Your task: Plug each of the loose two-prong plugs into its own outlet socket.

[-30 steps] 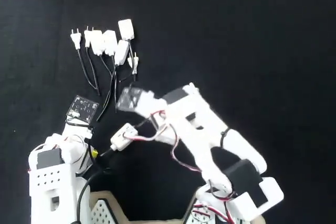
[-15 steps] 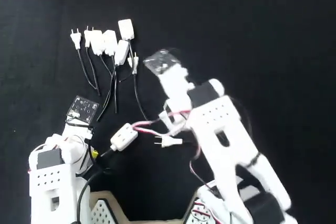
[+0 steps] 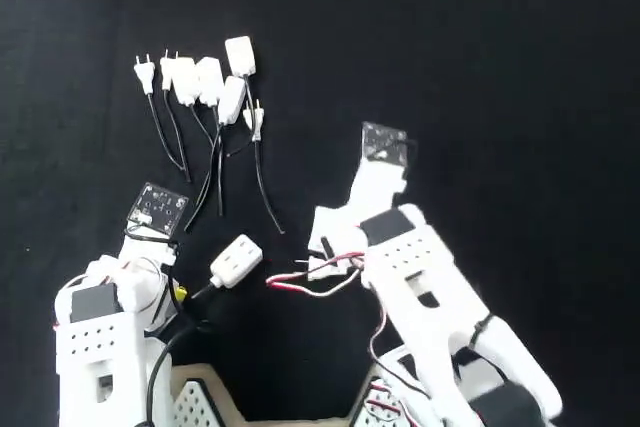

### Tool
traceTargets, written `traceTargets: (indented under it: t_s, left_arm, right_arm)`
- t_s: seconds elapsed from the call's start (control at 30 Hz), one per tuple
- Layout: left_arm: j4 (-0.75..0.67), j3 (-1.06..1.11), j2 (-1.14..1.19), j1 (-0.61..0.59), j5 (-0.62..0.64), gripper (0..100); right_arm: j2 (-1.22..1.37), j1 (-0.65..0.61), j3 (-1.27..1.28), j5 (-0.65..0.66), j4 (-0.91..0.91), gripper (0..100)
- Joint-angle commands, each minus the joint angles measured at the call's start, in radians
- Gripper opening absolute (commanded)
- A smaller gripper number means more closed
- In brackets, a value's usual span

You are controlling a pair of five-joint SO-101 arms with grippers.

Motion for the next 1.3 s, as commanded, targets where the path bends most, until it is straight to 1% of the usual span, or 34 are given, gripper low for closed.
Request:
traceTargets:
  t_s: [0.0, 0.07, 0.17, 0.23, 0.33, 0.43, 0.57, 0.67, 0.8, 0.9, 1.03, 1.17, 1.27]
  left_arm:
    - [-0.014, -0.007, -0.008, 0.012, -0.005, 25]
    - [-0.015, -0.007, -0.008, 0.012, -0.005, 25]
    - [-0.015, -0.007, -0.008, 0.012, -0.005, 25]
    - [-0.015, -0.007, -0.008, 0.012, -0.005, 25]
    - [-0.015, -0.007, -0.008, 0.012, -0.005, 25]
    - [-0.015, -0.007, -0.008, 0.013, -0.005, 25]
    - [-0.015, -0.007, -0.008, 0.013, -0.005, 25]
    - [-0.015, -0.007, -0.008, 0.013, -0.005, 25]
    - [-0.015, -0.007, -0.008, 0.013, -0.005, 25]
    - [-0.015, -0.007, -0.008, 0.013, -0.005, 25]
    - [-0.015, -0.007, -0.008, 0.013, -0.005, 25]
    - [-0.015, -0.007, -0.008, 0.013, -0.005, 25]
    - [-0.015, -0.007, -0.008, 0.013, -0.005, 25]
  right_arm:
    - [0.081, 0.066, 0.005, -0.061, -0.106, 29.4]
    - [0.131, 0.11, 0.005, -0.061, -0.143, 29.3]
    - [0.176, 0.11, 0.005, -0.061, -0.153, 28.6]
    - [0.174, 0.114, 0.004, -0.06, -0.153, 24.5]
    - [0.136, 0.117, -0.013, -0.02, -0.129, 20.1]
    - [0.061, 0.117, -0.061, -0.018, -0.049, 23.8]
    - [-0.056, 0.143, -0.153, -0.02, 0.109, 28.9]
    - [-0.107, 0.167, -0.176, -0.014, 0.207, 28.9]
    - [-0.099, 0.164, -0.156, -0.014, 0.324, 29.2]
    - [-0.067, 0.163, -0.13, -0.014, 0.304, 29.2]
    - [0.028, 0.103, -0.108, -0.021, 0.255, 29.0]
    - [0.203, 0.087, -0.11, -0.023, 0.192, 29.0]
    - [0.364, 0.084, -0.107, -0.023, 0.104, 28.9]
